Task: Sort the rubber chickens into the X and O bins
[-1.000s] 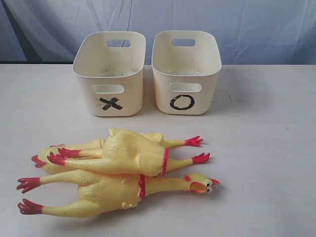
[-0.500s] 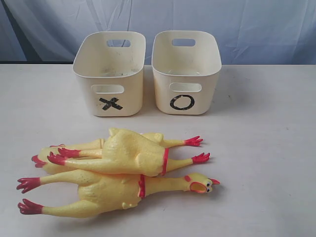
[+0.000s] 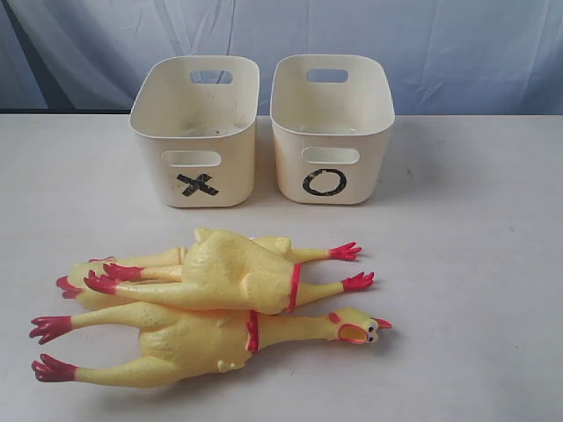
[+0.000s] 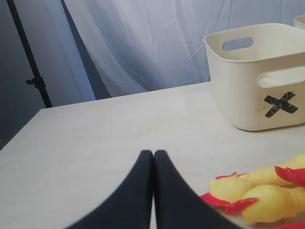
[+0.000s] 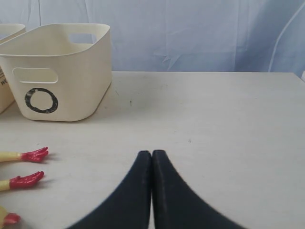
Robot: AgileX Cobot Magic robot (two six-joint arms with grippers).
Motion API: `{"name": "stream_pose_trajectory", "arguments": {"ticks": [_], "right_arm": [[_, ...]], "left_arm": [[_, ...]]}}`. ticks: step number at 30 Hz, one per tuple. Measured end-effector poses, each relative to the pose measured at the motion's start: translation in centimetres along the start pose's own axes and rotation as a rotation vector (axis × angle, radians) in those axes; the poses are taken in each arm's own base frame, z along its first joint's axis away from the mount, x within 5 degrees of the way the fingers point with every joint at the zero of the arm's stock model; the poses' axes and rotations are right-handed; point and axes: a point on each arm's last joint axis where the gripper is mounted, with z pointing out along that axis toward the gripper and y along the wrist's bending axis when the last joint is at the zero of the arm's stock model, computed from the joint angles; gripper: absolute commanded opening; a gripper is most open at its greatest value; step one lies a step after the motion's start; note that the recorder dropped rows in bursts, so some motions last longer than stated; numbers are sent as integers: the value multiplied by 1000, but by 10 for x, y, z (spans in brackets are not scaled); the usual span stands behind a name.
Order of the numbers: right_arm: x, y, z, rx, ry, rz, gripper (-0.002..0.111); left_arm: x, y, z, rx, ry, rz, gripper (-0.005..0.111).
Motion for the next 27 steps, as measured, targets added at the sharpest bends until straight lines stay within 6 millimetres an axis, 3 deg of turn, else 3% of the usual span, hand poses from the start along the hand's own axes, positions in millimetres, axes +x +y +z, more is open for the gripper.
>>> {"name": "stream_pose_trajectory", "arguments": {"ticks": [14,27], "right_arm": [[-12,4,-1,-47,-129,119,0],[-13,4,-1,-51,-136,133,0]], "left_arm": [[0,0,0,0,0,0,0],[0,0,0,0,0,0,0]]}}
